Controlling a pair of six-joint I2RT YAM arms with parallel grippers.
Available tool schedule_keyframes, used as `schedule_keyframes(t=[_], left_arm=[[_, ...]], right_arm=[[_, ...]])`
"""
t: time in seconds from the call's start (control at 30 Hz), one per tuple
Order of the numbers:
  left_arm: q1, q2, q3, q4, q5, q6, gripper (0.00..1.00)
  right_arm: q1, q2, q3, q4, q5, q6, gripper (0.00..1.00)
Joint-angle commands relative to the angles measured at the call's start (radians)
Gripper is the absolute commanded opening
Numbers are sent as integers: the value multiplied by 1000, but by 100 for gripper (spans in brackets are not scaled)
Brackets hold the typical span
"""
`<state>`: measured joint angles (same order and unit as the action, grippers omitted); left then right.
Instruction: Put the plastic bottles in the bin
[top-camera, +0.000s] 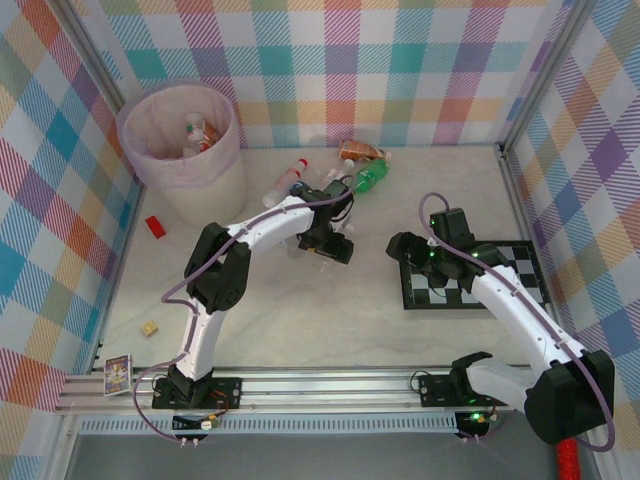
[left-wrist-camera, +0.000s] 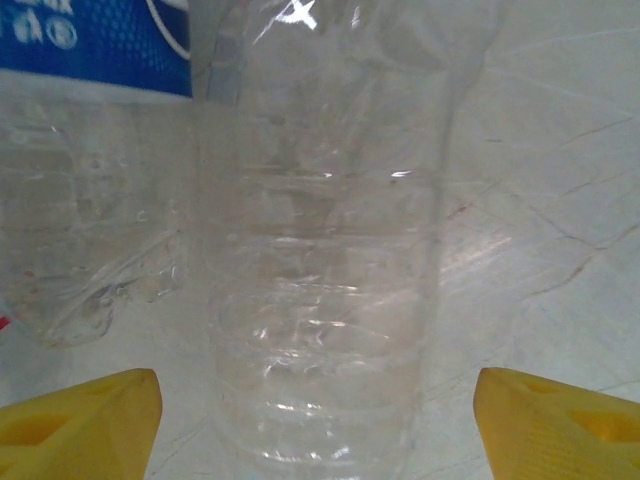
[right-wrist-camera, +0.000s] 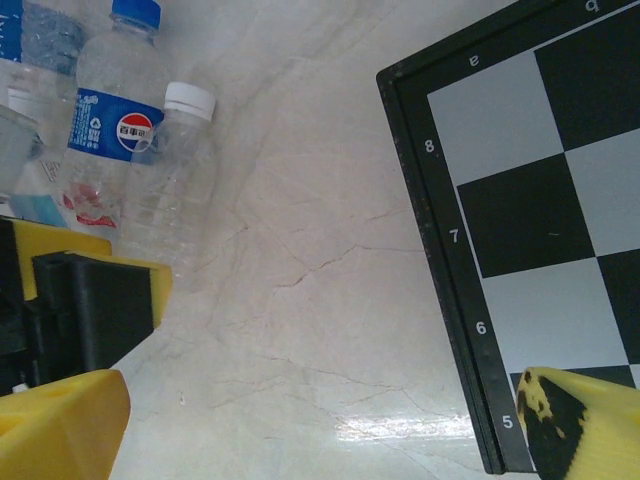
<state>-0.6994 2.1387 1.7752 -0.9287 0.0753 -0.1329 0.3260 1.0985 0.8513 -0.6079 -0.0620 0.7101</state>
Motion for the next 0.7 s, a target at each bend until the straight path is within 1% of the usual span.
schedule_keyframes(t=[0.0, 0.13, 0.27, 0.33, 0.53, 0.67], left_arm=[[2, 12, -28, 24, 17, 15, 78], [1, 22, -54, 60, 24, 12, 72], [1, 3, -72, 69, 13, 12, 58], [2, -21, -83, 67, 6, 14, 53], [-5, -100, -85, 31, 0, 31, 49], [-8, -162, -75, 4, 11, 41, 49]], right_arm=[[-7, -8, 17, -25, 17, -13, 99], [-6, -5, 14, -20, 7, -11, 99], [-5, -21, 9, -26, 7, -11, 99], [-5, -31, 9, -33, 11, -13, 99], [-7, -57, 5, -44, 17, -16, 99], [-6, -49, 18, -45, 22, -23, 99]])
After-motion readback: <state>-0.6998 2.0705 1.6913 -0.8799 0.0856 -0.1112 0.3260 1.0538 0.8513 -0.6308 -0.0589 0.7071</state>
